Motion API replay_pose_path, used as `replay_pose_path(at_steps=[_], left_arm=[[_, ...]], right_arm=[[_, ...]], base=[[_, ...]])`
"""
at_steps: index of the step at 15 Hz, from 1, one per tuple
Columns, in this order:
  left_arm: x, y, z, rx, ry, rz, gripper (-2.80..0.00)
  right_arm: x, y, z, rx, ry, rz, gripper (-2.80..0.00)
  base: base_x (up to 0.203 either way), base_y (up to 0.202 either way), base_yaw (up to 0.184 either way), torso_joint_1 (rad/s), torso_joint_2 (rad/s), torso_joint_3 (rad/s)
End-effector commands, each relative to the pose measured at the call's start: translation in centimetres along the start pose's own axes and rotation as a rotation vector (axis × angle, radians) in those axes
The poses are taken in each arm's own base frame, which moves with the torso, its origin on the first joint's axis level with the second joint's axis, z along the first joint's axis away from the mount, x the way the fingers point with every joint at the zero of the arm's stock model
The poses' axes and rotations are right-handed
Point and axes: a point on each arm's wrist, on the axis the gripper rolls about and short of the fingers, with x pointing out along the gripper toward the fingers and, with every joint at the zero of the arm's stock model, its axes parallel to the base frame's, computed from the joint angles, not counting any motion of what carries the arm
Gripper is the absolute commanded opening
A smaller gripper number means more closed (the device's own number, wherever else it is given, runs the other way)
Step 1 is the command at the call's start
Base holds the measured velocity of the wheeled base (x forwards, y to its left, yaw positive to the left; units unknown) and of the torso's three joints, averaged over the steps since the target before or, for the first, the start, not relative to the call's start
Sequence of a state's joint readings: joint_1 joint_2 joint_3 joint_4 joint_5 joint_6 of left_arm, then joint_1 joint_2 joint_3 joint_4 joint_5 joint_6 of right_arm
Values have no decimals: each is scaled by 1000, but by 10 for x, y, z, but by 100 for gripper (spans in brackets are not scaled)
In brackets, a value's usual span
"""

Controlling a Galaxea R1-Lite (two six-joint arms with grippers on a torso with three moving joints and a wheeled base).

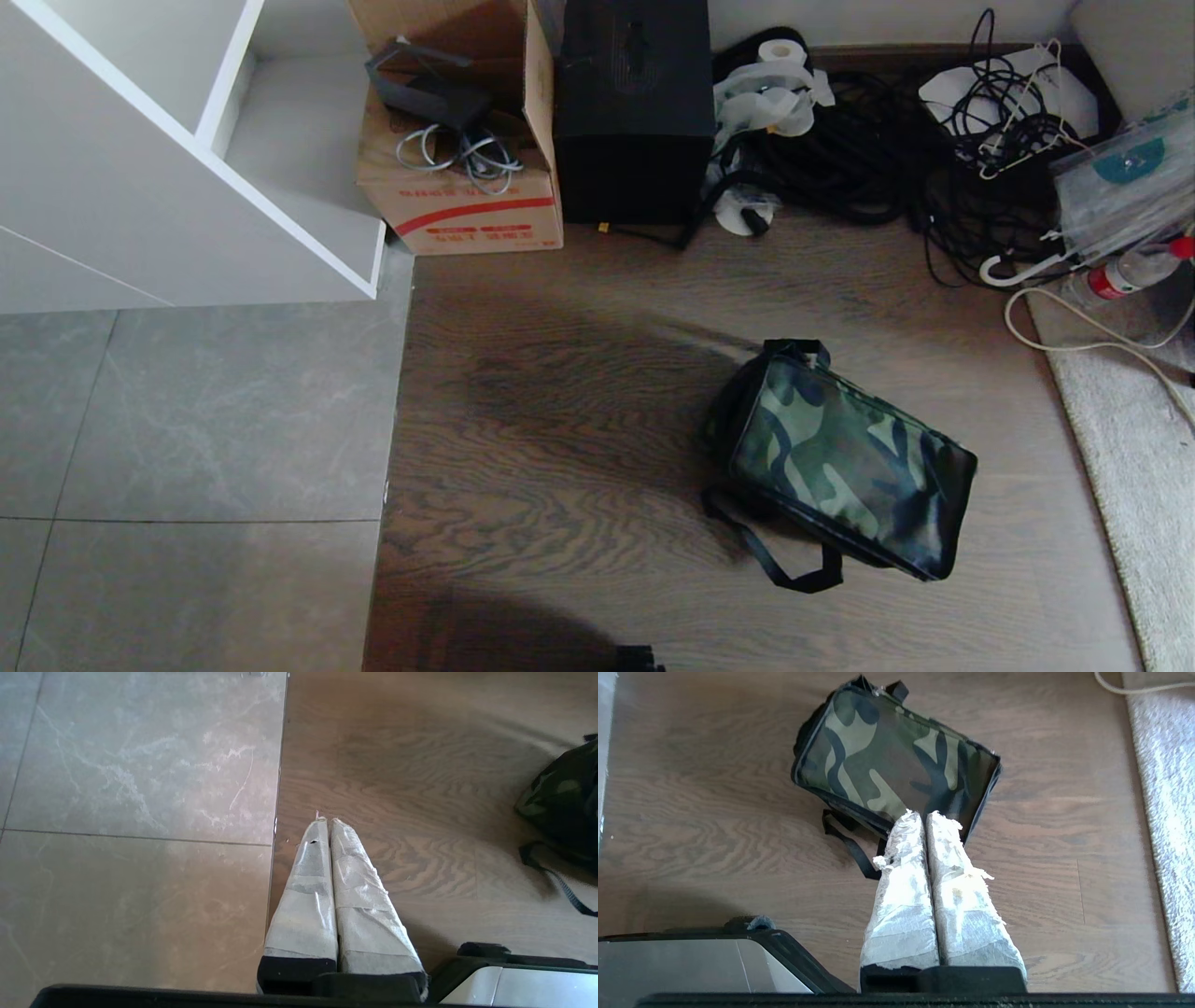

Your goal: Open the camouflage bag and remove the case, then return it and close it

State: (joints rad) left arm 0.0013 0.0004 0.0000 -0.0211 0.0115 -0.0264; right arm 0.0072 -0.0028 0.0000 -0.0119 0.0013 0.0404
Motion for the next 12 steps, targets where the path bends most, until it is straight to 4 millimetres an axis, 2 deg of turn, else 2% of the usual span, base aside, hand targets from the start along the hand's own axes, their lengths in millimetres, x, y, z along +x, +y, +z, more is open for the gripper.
replay_pose_path(at_steps=[1,12], left_arm=[[1,0,-3,-6,7,1,-280],[1,0,-2,-18,2,1,-280]], right_arm=[[0,0,0,0,6,0,-280],[0,0,0,0,6,0,-280]], base=[[0,0,0,2,2,168],[0,0,0,2,0,198]])
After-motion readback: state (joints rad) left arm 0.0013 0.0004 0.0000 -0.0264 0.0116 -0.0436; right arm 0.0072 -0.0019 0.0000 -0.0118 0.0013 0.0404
